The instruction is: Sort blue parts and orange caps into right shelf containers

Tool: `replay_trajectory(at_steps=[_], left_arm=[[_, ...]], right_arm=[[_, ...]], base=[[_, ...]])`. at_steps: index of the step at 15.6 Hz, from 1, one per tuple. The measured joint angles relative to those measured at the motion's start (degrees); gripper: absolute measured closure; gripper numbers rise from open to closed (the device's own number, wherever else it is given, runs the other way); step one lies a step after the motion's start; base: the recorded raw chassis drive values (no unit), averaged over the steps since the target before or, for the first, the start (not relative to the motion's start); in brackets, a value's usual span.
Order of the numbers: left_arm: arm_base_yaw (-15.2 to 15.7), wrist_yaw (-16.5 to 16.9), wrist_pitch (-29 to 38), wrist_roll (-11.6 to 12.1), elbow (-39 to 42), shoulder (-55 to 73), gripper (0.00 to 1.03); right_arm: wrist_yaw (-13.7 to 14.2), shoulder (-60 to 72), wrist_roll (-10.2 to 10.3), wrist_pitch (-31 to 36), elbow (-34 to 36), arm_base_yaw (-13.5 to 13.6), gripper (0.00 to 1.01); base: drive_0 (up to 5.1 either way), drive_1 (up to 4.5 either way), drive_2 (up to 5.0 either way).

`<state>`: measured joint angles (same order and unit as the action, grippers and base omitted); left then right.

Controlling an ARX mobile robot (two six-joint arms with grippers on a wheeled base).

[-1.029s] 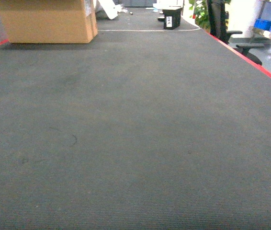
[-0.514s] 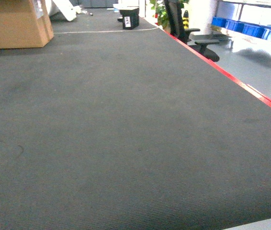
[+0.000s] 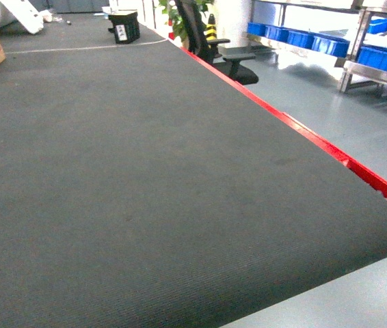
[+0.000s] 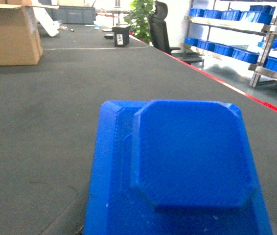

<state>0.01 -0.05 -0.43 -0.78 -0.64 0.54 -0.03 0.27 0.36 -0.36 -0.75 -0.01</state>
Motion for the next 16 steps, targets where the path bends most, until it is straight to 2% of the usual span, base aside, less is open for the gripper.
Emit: replay_trajectory(at_steps=[16], left_arm=[[0.0,0.02,0.0,0.0,0.0,0.0,0.61]], right_arm=[[0.0,0.0,0.02,0.0,0.0,0.0,0.61]], base=[[-1.6,-1.56,-1.6]])
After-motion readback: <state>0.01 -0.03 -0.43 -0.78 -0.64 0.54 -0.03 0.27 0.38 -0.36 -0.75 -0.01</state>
